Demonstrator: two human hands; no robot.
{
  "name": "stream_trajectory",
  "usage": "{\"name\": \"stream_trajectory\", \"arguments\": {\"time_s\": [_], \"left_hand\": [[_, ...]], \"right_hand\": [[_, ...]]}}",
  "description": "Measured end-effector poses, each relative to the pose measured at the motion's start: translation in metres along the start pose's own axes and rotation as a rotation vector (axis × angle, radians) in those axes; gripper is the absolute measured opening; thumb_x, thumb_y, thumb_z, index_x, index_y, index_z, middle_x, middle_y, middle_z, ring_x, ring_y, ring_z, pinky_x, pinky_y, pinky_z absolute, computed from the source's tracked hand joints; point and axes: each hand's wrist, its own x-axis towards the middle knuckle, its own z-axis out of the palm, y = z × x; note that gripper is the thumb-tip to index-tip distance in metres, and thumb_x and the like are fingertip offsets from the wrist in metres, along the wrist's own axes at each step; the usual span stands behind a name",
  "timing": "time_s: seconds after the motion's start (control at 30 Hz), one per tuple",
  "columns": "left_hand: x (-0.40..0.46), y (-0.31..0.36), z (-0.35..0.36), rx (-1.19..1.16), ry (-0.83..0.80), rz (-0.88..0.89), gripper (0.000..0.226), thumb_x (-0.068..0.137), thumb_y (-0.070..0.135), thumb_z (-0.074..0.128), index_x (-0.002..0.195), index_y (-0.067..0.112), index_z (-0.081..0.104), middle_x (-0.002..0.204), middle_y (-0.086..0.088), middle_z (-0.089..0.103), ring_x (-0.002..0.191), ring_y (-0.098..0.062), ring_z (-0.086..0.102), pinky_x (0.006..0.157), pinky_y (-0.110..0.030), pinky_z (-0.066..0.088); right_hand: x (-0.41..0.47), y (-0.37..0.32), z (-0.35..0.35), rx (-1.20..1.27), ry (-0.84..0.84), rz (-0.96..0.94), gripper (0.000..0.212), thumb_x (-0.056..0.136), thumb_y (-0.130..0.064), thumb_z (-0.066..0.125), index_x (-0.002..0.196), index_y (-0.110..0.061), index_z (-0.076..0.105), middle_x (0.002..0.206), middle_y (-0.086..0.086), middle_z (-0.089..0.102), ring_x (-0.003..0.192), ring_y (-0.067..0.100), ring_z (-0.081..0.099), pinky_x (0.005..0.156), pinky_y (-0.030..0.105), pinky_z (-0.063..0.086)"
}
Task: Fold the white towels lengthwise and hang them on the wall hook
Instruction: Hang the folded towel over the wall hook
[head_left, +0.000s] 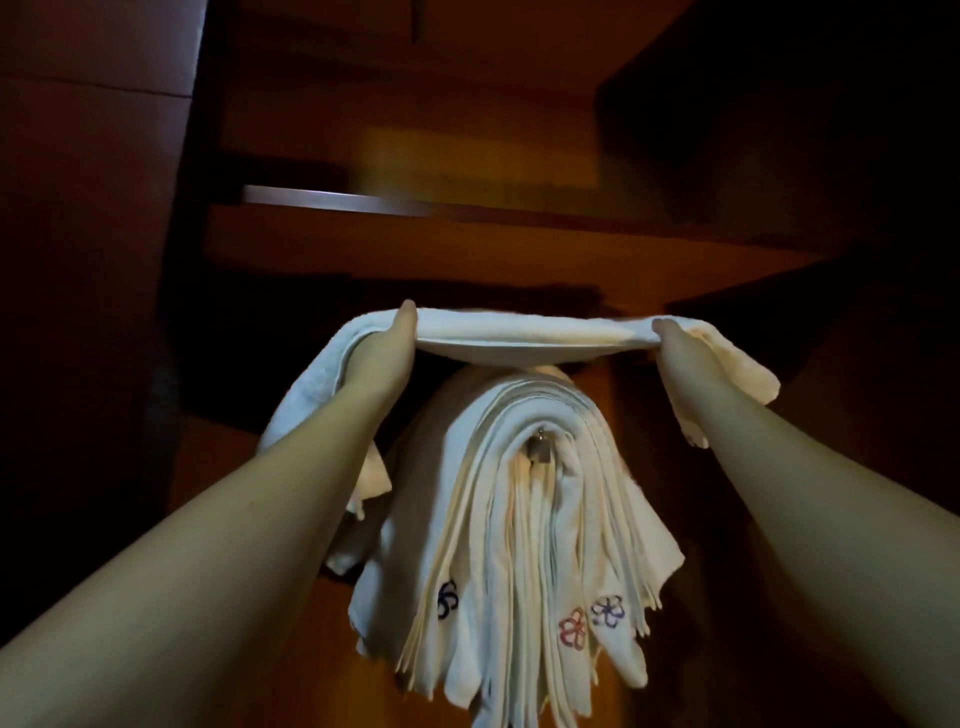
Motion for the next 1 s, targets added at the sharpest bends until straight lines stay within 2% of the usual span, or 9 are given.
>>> {"name": "stream_trajectory", "arguments": {"time_s": [0.1, 0.23, 0.33, 0.4, 0.57, 0.73, 0.8, 0.9, 1.0], "left_hand": [[0.016, 0.003, 0.007, -0.024, 0.031, -0.023, 0.034, 0.097, 0.049, 0.056, 0.093, 0.019, 0.07, 0.08, 0.003, 0.068, 0.092, -0.019, 0.065, 0.084, -0.024, 0.042], [0.017, -0.009, 0.016, -0.028, -0.041, -0.067, 0.036, 0.094, 0.052, 0.056, 0.092, 0.02, 0.072, 0.087, -0.005, 0.072, 0.09, -0.026, 0.07, 0.086, -0.031, 0.053], [0.003, -0.03, 0.022, -0.046, -0.116, -0.162, 0.041, 0.097, 0.049, 0.054, 0.11, 0.014, 0.072, 0.102, -0.017, 0.072, 0.092, -0.03, 0.069, 0.085, -0.035, 0.054], [-0.011, -0.044, 0.023, -0.088, -0.115, -0.23, 0.037, 0.1, 0.045, 0.053, 0.115, 0.015, 0.068, 0.105, -0.017, 0.07, 0.094, -0.03, 0.068, 0.085, -0.037, 0.054], [-0.044, -0.067, 0.023, -0.083, -0.099, -0.384, 0.022, 0.098, 0.041, 0.052, 0.105, 0.025, 0.066, 0.096, -0.01, 0.071, 0.081, -0.023, 0.065, 0.062, -0.028, 0.045], [-0.062, -0.071, 0.027, -0.12, -0.183, -0.57, 0.043, 0.098, 0.038, 0.051, 0.129, 0.011, 0.063, 0.116, -0.019, 0.068, 0.104, -0.037, 0.064, 0.087, -0.041, 0.052], [-0.065, -0.069, 0.023, -0.09, -0.215, -0.542, 0.043, 0.101, 0.033, 0.045, 0.134, 0.008, 0.058, 0.129, -0.018, 0.063, 0.117, -0.038, 0.061, 0.085, -0.039, 0.051], [-0.071, -0.065, 0.012, -0.018, -0.246, -0.548, 0.049, 0.103, 0.035, 0.039, 0.139, 0.005, 0.052, 0.14, -0.018, 0.057, 0.127, -0.037, 0.056, 0.088, -0.04, 0.05], [-0.086, -0.056, -0.003, 0.282, -0.339, -0.667, 0.074, 0.102, 0.061, 0.028, 0.123, -0.002, 0.061, 0.118, -0.023, 0.068, 0.109, -0.036, 0.065, 0.086, -0.036, 0.049]], "right_hand": [[0.017, 0.0, 0.006, 0.023, 0.031, 0.018, 0.076, 0.092, -0.06, 0.052, 0.144, -0.005, 0.047, 0.141, 0.016, 0.051, 0.129, 0.043, 0.046, 0.109, 0.057, 0.031], [0.03, 0.014, 0.007, -0.048, 0.032, -0.034, 0.063, 0.097, -0.058, 0.046, 0.131, -0.005, 0.056, 0.11, 0.012, 0.058, 0.101, 0.031, 0.053, 0.091, 0.044, 0.035], [0.032, 0.047, 0.003, -0.052, -0.001, -0.033, 0.066, 0.099, -0.055, 0.044, 0.144, -0.007, 0.049, 0.134, 0.015, 0.056, 0.127, 0.033, 0.049, 0.104, 0.04, 0.034], [0.027, 0.07, 0.003, -0.034, -0.023, 0.005, 0.063, 0.097, -0.055, 0.045, 0.142, -0.011, 0.054, 0.14, 0.013, 0.055, 0.128, 0.032, 0.051, 0.112, 0.042, 0.035], [0.012, 0.113, 0.008, 0.141, -0.082, 0.162, 0.048, 0.09, -0.046, 0.051, 0.127, -0.018, 0.063, 0.121, 0.009, 0.066, 0.106, 0.028, 0.062, 0.093, 0.041, 0.048], [0.0, 0.135, 0.013, 0.147, -0.117, 0.213, 0.051, 0.088, -0.044, 0.049, 0.127, -0.014, 0.061, 0.111, 0.017, 0.07, 0.106, 0.036, 0.065, 0.103, 0.051, 0.048], [-0.003, 0.135, 0.015, 0.104, -0.126, 0.21, 0.046, 0.09, -0.04, 0.05, 0.124, -0.013, 0.064, 0.107, 0.016, 0.072, 0.104, 0.035, 0.065, 0.102, 0.049, 0.049], [-0.006, 0.134, 0.006, -0.073, -0.179, 0.22, 0.033, 0.092, -0.04, 0.051, 0.098, -0.013, 0.069, 0.075, 0.006, 0.073, 0.082, 0.023, 0.062, 0.076, 0.036, 0.049], [0.0, 0.139, -0.014, -0.346, -0.2, 0.249, 0.047, 0.095, -0.052, 0.045, 0.1, -0.009, 0.064, 0.083, 0.01, 0.073, 0.073, 0.026, 0.066, 0.068, 0.034, 0.052]]}}
